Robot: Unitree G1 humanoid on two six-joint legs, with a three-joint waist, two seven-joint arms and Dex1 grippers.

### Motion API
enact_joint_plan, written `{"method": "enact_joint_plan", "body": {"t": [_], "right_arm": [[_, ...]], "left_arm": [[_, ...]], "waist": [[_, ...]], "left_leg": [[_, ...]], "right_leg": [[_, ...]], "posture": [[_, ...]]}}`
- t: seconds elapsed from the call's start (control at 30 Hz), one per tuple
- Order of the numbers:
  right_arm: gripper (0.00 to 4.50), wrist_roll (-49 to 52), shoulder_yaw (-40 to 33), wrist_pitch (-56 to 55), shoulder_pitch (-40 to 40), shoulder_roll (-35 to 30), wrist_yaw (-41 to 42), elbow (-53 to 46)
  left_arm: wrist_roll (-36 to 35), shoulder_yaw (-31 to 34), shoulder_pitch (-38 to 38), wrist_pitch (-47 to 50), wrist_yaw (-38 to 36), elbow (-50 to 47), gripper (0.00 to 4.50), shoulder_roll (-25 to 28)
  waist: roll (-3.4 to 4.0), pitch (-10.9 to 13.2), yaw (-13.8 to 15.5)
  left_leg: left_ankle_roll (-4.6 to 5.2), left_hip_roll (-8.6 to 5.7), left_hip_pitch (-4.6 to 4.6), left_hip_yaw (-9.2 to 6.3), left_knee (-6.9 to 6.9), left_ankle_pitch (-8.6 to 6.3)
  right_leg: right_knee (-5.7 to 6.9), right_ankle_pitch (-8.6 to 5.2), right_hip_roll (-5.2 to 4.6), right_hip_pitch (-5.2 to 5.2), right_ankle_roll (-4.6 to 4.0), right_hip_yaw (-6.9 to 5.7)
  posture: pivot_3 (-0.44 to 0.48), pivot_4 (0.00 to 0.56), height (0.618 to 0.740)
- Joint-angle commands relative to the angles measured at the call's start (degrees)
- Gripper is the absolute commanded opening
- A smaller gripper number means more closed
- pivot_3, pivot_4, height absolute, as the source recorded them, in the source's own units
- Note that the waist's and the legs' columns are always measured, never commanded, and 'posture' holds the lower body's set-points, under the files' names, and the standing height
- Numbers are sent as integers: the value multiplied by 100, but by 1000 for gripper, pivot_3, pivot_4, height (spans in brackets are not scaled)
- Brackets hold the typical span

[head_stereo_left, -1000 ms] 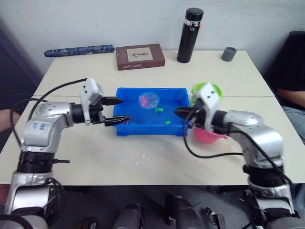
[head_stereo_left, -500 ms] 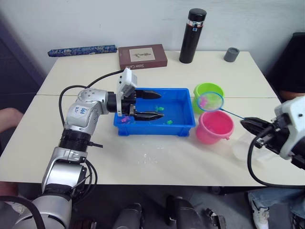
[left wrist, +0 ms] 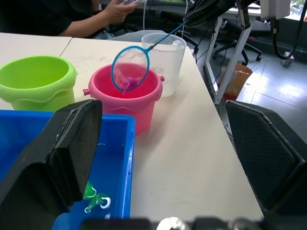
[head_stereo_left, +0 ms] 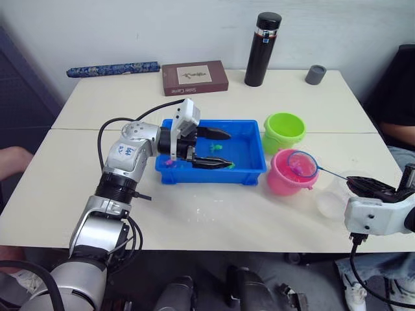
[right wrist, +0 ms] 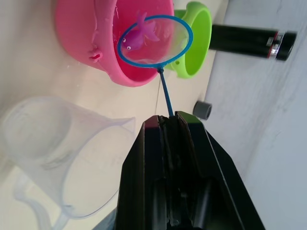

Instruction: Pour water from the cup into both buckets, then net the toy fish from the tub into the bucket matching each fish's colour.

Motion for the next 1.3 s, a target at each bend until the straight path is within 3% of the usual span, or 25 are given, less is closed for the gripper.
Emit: {"method": "enact_joint_plan", "body": {"t": [0.03,0.27,0.43,0.6,0.87,1.17,1.3], "right_arm": [[0,-82,-193,-613,-175,-14,27,316],[0,28,3,-1084,-369,70,310,635],[0,-333,-73,-1010,-891,92,48,909],[0,353,349,-1381,-567,115,775,701],[0,-174,97,-1108,-1219,249,343,853],[0,1070,-17,-419,-1426,670,703,489],[0,423,-227,-1575,-857,190,1070,884]], "left_arm": [[-16,124,-54,-39,54,-171,4399,35],[-40,172,72,39,148,-338,4399,144],[-35,199,75,39,185,-336,4399,209],[-17,203,64,-25,199,-273,4399,215],[-9,216,58,-55,211,-262,4399,209],[132,231,58,-160,213,-39,4399,378],[155,297,196,-115,249,-148,4399,591]], "waist": [[0,0,7],[0,0,-1],[1,-1,-10],[1,0,14],[1,-1,-17],[1,-1,2],[2,-1,-1]], "left_leg": [[0,0,0,-1,2,0],[0,1,0,-4,1,0],[1,0,0,0,1,0],[0,4,0,-10,-1,0],[5,-3,0,-2,11,2],[-2,-1,-2,-11,6,5],[-2,0,-1,-10,3,5]], "right_leg": [[-1,0,0,1,0,0],[-1,0,2,2,0,0],[1,0,1,0,0,4],[0,-1,5,2,-2,-2],[-1,4,-1,4,5,5],[4,1,2,5,0,0],[5,1,3,3,0,0]], "posture": [[0,150,740],[0,150,740],[0,150,740],[0,150,740],[0,150,740],[0,150,740],[0,150,740]]}}
